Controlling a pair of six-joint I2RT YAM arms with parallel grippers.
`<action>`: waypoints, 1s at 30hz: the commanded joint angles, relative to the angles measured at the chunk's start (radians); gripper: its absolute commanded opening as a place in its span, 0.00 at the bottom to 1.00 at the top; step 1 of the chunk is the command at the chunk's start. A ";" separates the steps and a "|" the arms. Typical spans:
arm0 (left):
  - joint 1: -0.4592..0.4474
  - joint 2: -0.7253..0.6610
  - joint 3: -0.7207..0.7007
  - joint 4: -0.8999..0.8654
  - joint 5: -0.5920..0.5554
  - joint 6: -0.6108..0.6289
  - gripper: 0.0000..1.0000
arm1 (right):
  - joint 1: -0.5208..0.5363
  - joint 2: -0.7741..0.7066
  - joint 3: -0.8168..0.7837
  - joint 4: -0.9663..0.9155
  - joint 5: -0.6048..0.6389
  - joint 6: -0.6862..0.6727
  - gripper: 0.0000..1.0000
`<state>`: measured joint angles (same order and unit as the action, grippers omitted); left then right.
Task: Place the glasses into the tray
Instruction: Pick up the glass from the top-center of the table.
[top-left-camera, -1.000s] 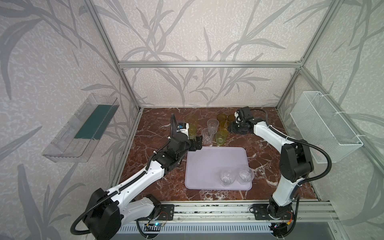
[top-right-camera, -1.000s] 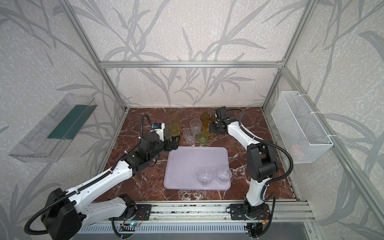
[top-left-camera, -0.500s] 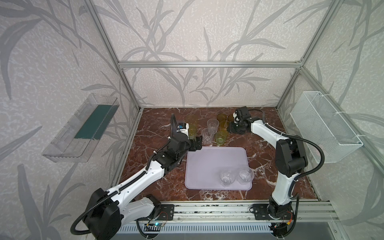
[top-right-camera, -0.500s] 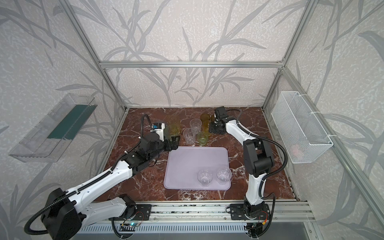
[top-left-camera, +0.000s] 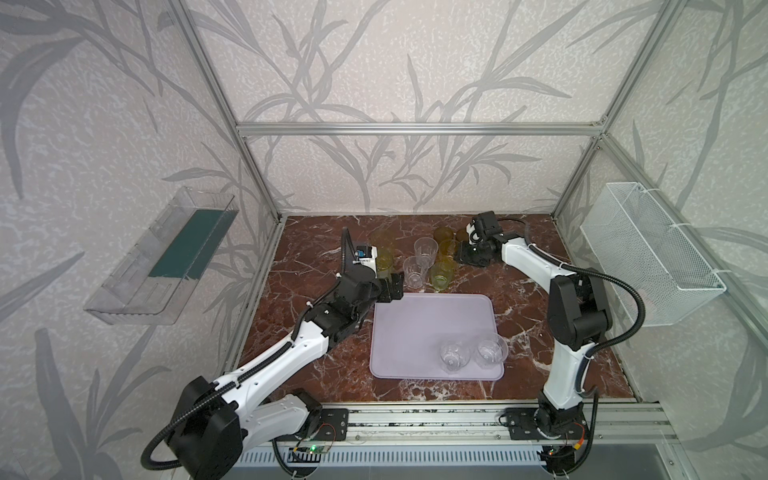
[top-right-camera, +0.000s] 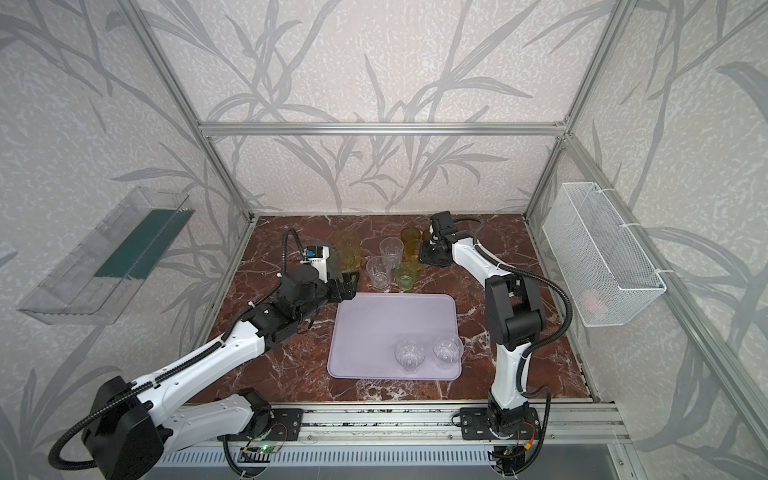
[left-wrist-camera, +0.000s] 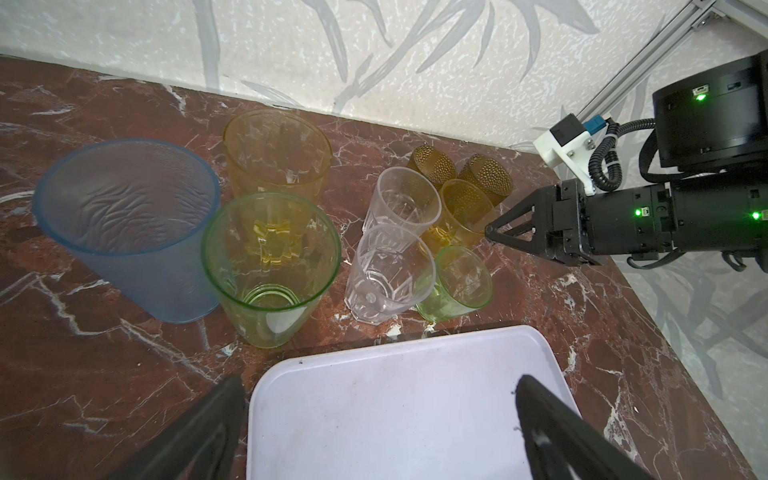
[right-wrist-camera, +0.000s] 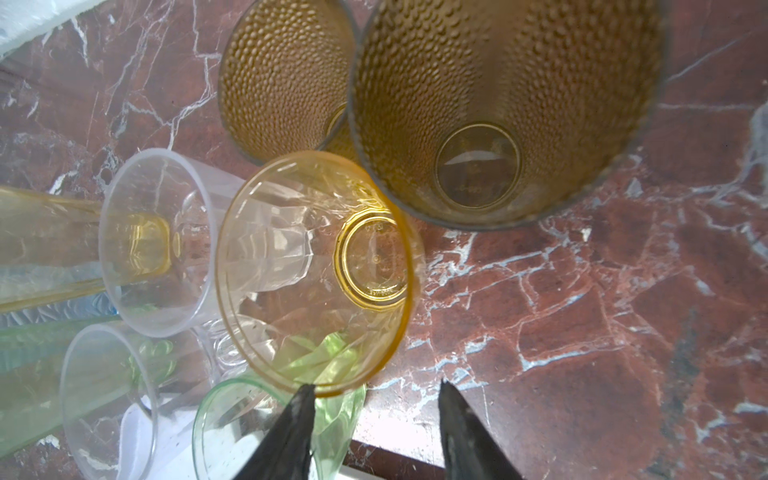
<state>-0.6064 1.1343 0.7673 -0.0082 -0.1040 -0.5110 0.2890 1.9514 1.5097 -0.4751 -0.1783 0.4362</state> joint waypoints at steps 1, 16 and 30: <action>0.004 -0.008 -0.017 -0.010 -0.016 0.008 0.99 | -0.012 -0.032 -0.006 0.008 -0.013 0.025 0.48; 0.010 -0.015 -0.028 -0.010 -0.016 0.008 0.99 | -0.021 -0.038 0.005 0.033 -0.002 0.070 0.44; 0.020 -0.017 -0.040 -0.002 -0.008 0.014 0.99 | -0.028 -0.018 -0.003 0.073 0.031 0.119 0.44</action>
<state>-0.5941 1.1347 0.7414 -0.0071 -0.1036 -0.5076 0.2649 1.9480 1.5097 -0.4206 -0.1719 0.5327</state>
